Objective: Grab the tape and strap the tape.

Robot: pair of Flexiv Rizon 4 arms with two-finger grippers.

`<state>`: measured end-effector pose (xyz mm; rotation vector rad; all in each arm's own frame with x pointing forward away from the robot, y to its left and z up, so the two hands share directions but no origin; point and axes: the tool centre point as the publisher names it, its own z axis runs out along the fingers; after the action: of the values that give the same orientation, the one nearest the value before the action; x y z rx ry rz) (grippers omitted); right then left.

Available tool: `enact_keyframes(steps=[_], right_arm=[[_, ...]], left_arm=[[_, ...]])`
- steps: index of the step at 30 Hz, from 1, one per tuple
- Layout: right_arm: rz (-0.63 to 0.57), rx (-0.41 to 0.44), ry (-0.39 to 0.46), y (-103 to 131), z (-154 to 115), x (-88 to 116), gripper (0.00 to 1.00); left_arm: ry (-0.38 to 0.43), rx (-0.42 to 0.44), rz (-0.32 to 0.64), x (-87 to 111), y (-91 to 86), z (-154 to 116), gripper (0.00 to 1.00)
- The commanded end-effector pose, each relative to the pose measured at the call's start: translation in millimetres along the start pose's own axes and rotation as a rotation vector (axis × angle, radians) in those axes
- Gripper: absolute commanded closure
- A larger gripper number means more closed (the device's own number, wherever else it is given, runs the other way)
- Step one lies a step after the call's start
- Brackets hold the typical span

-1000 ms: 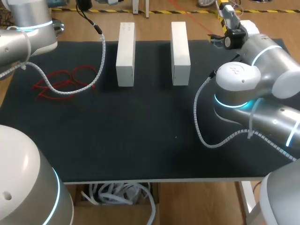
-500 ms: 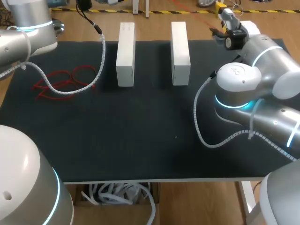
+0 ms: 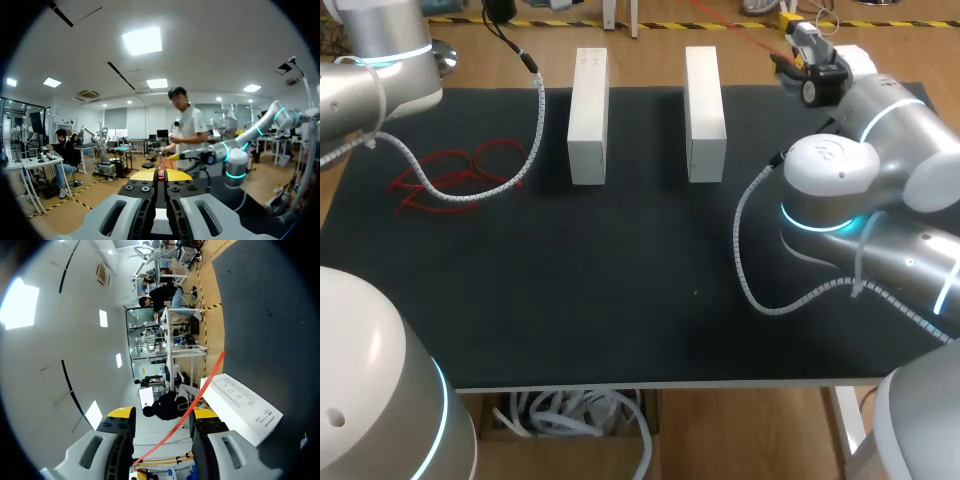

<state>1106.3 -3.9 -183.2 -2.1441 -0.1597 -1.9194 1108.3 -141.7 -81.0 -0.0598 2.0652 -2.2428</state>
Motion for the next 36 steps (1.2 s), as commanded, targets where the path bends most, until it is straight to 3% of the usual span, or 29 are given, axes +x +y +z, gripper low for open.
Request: enact_keyframes(steps=[1,14,26,31,33,36], right_arm=[[-0.006,0.014,-0.007,1.3,-3.1,-1.2,0.52],[-0.018,0.025,-0.023,1.2,-7.6,-5.3,0.51],[-0.020,0.022,-0.023,1.3,-9.2,-6.2,0.63],[-0.020,0.022,-0.025,0.4,-10.0,-6.4,0.77],[-0.019,0.022,-0.026,0.2,-10.2,-6.6,0.87],[-0.019,0.022,-0.027,-0.1,-10.4,-6.8,0.89]], left_arm=[[-0.003,0.001,0.001,1.2,0.3,0.0,1.00],[-0.003,0.001,0.001,1.2,0.3,0.0,1.00],[-0.003,0.001,0.001,1.2,0.3,0.0,1.00],[-0.003,0.001,0.001,1.2,0.3,0.0,1.00],[-0.003,0.001,0.001,1.2,0.3,0.0,1.00],[-0.003,0.001,0.001,1.2,0.3,0.0,1.00]])
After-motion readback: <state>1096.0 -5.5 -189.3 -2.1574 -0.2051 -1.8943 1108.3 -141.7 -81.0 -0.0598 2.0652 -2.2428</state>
